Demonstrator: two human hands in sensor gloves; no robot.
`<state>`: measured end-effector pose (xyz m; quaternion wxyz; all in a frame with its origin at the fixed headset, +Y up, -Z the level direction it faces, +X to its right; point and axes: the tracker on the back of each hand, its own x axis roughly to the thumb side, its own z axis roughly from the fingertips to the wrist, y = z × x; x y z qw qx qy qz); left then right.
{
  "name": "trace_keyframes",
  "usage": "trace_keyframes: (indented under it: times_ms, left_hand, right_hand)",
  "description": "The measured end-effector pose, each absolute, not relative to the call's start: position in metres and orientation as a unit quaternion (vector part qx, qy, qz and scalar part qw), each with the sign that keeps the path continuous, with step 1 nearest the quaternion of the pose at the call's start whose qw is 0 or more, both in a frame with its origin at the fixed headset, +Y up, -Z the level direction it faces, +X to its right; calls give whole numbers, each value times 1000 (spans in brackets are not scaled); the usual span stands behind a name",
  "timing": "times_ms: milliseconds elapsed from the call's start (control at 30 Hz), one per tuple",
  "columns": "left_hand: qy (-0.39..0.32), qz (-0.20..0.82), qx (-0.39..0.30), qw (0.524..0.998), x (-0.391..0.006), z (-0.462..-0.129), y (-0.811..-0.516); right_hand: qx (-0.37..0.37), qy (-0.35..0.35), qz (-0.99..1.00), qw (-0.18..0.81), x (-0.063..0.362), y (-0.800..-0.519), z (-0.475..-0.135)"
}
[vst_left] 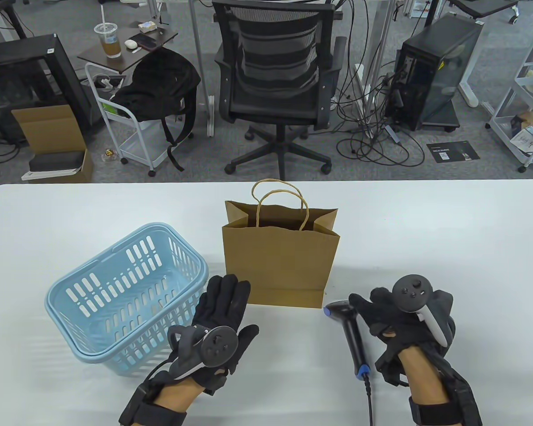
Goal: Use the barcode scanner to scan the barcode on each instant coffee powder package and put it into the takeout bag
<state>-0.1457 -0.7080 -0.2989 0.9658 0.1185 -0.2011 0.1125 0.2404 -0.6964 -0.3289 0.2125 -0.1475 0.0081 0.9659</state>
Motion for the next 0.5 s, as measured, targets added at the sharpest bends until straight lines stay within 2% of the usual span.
trace_keyframes:
  times_ms: [67,167,333,500]
  left_hand:
    - [-205,110,114,966,-145,-300,-709]
    - [-214,107,104,965,-144,-300,-711]
    - [-224,99,100,964,-141,-298,-712]
    - [-236,91,105,962,-137,-292,-710]
  right_hand:
    - [-136,-28,977,160,241,-696,-330]
    - [-114,-44,982,141,240,-701,-334]
    - [-117,-11,988,97,242,-710,-337]
    - [-120,-30,987,101,244,-713,-337]
